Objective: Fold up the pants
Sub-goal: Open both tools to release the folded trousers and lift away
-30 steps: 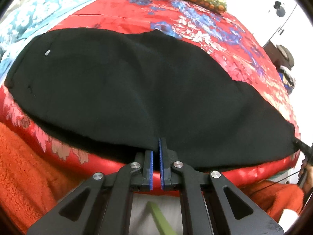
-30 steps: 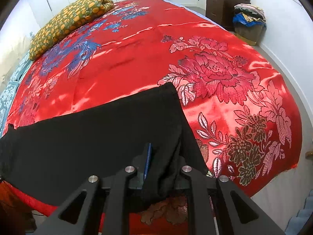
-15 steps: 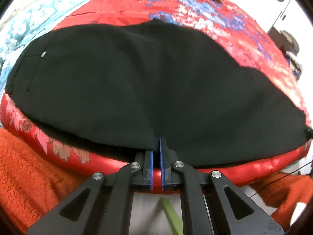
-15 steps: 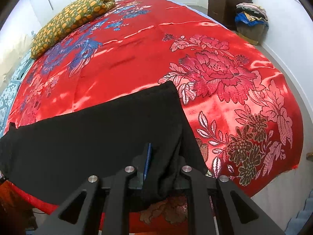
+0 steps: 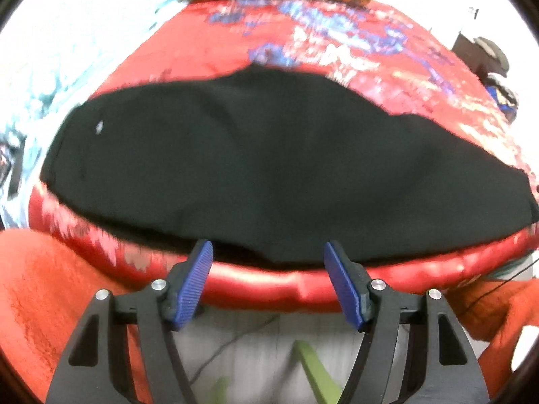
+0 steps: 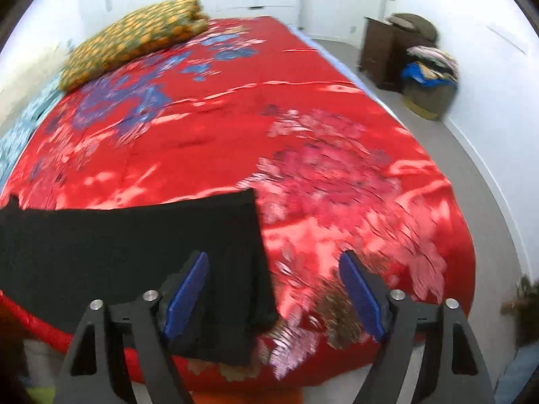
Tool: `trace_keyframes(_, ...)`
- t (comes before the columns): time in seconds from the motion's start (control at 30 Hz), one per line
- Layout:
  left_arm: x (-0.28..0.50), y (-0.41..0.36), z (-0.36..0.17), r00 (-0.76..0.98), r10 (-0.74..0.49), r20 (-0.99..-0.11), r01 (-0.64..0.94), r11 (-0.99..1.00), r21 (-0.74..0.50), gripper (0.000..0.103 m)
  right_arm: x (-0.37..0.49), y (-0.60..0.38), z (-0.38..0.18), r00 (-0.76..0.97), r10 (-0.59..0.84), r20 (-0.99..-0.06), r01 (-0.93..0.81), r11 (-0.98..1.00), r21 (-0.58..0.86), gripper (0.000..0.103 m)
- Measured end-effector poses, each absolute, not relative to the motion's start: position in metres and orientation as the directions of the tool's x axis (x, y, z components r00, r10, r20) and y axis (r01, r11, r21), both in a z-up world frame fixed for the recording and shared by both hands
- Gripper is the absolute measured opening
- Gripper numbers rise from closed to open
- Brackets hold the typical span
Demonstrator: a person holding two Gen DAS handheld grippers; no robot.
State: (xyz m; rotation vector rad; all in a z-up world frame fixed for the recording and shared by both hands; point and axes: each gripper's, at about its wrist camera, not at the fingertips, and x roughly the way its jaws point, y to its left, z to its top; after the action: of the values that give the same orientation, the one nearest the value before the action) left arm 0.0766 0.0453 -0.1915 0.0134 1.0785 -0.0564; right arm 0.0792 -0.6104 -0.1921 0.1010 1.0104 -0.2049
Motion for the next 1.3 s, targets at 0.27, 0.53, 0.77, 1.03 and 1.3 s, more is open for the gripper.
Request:
trace_keyframes(0.27, 0.079, 0.034, -0.190, 0.480, -0.043, -0.876, 0.093, 0.996, 0.002, 0.071, 0.142, -0.586, -0.224, 0.377, -0.162, -0.912, 0.096, 0.986, -0.135, 0.013)
trace_keyframes(0.53, 0.085, 0.033, -0.196, 0.483, -0.034, -0.875, 0.083, 0.997, 0.007, 0.073, 0.137, -0.594, -0.201, 0.508, -0.156, -0.847, 0.129, 0.986, -0.103, 0.016)
trace_keyframes(0.77, 0.081, 0.019, -0.192, 0.508, -0.068, -0.859, 0.152, 0.988, 0.011, 0.075, 0.103, -0.659, -0.211, 0.563, 0.069, -0.824, 0.295, 0.914, 0.278, 0.052)
trace_keyframes(1.03, 0.078, 0.002, -0.196, 0.497, -0.076, -0.864, 0.209, 0.977, 0.034, 0.075, 0.092, -0.653, -0.243, 0.483, 0.263, -0.835, 0.188, 0.900, 0.392, 0.050)
trace_keyframes(1.3, 0.082, 0.005, -0.203, 0.478, -0.063, -0.876, 0.188, 0.982, 0.031, 0.075, 0.106, -0.650, -0.252, 0.450, 0.387, -0.805, 0.162, 0.851, 0.499, 0.047)
